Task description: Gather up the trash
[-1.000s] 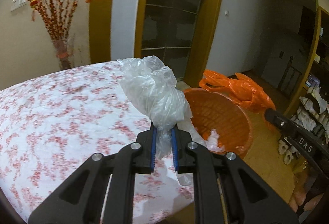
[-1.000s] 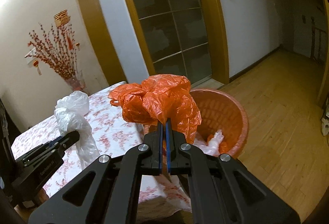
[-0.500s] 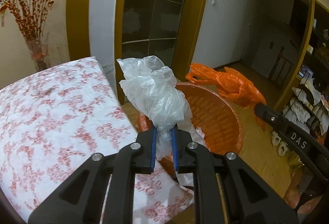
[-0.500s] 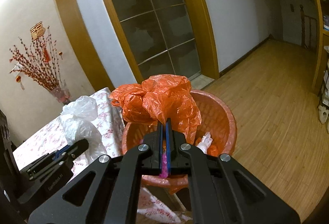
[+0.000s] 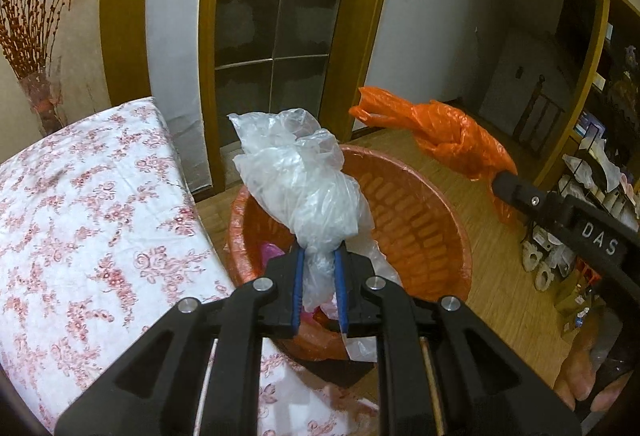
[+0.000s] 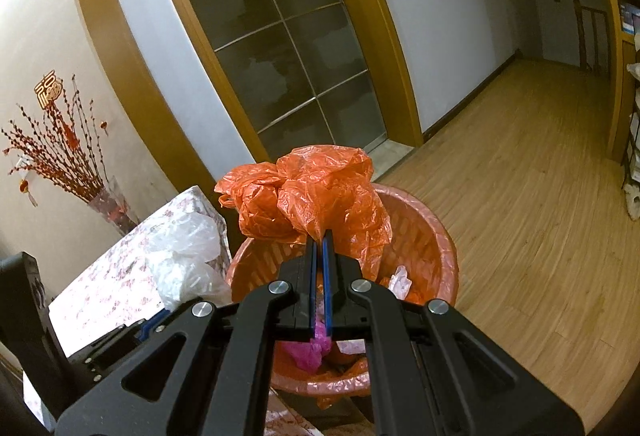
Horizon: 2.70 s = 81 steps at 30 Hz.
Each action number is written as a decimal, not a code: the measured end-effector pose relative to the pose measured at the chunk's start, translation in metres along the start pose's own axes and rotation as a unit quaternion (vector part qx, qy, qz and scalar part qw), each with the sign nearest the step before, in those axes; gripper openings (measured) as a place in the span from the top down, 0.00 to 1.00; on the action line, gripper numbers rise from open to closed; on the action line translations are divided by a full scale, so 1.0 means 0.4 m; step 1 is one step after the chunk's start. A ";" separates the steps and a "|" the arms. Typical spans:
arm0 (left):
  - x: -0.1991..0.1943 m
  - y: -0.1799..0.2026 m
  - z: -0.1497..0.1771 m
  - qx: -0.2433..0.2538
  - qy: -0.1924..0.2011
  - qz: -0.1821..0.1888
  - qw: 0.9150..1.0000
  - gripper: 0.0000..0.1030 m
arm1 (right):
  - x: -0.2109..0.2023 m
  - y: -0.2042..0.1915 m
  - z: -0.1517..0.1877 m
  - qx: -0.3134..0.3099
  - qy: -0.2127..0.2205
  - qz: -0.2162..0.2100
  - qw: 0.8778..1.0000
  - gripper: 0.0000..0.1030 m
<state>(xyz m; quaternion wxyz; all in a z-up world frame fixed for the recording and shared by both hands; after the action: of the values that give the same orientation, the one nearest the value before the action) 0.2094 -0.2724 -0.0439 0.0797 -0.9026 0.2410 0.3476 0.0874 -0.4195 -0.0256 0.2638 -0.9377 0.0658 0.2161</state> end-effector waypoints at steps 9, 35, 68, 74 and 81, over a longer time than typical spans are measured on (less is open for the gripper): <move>0.032 -0.032 0.011 -0.011 -0.017 -0.019 1.000 0.63 | 0.003 0.022 -0.006 0.012 -0.001 -0.007 1.000 0.65; -0.416 -0.245 0.210 -0.074 0.110 -0.146 0.980 0.04 | -0.275 -0.222 0.161 -0.121 0.026 -0.068 0.990 0.02; -0.600 -0.330 0.425 -0.134 0.123 -0.241 0.953 0.04 | -0.368 -0.296 0.373 -0.175 0.024 0.073 0.982 0.02; -0.601 -0.327 0.434 -0.134 0.121 -0.247 0.952 0.04 | -0.368 -0.290 0.378 -0.169 0.015 0.078 0.982 0.02; -0.600 -0.325 0.438 -0.135 0.116 -0.248 0.952 0.04 | -0.363 -0.295 0.392 -0.166 0.000 0.075 0.983 0.02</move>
<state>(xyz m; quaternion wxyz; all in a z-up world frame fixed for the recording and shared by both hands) 0.0157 -0.0134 -0.0178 0.0126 -0.9704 -0.0321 0.2390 -0.0729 -0.2357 -0.0269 0.0876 -0.9611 0.0989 0.2427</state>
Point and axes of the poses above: each gripper's, at about its wrist camera, not at the fingertips, and x roughly the way its jaws point, y to its right, z to its underside, the point moved 2 cm from there along x, roughly the way its jaws point, and after that the axes turned 11 degrees about -z, right-handed, at the moved point
